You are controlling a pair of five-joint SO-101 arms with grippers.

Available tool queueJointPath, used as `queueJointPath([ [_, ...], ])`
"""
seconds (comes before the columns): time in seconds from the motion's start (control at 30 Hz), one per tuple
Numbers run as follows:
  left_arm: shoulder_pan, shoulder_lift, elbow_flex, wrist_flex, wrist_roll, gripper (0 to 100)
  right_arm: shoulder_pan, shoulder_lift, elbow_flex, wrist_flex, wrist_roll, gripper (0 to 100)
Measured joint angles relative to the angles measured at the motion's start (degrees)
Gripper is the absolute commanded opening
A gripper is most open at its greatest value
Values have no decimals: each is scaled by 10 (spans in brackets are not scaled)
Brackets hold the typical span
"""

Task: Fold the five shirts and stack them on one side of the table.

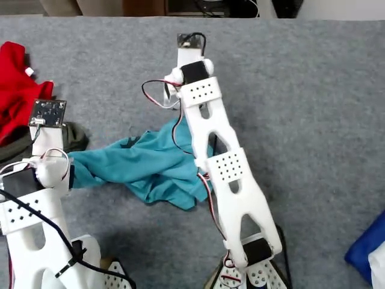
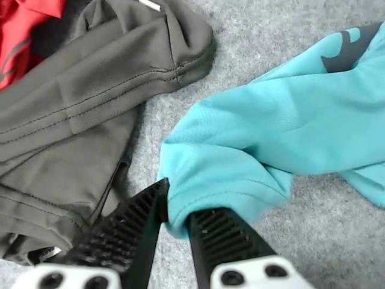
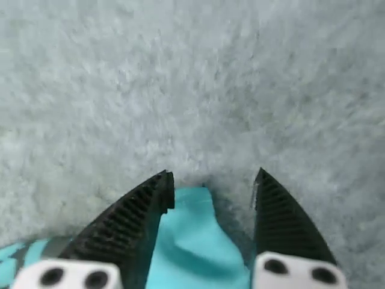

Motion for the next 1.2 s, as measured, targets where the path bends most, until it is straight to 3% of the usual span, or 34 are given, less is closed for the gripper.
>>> queueJointPath([
  [0.37, 0, 0, 0, -4, 0, 21, 2, 0, 78, 0, 0, 206],
  [0.57, 0, 0, 0, -4, 0, 21, -5, 0, 78, 0, 9, 0],
  [0.9, 0, 0, 0, -4, 0, 21, 2, -17, 74, 0, 5, 5],
  [1.2, 0, 0, 0, -4, 0, 21, 19, -165, 66, 0, -13, 5],
])
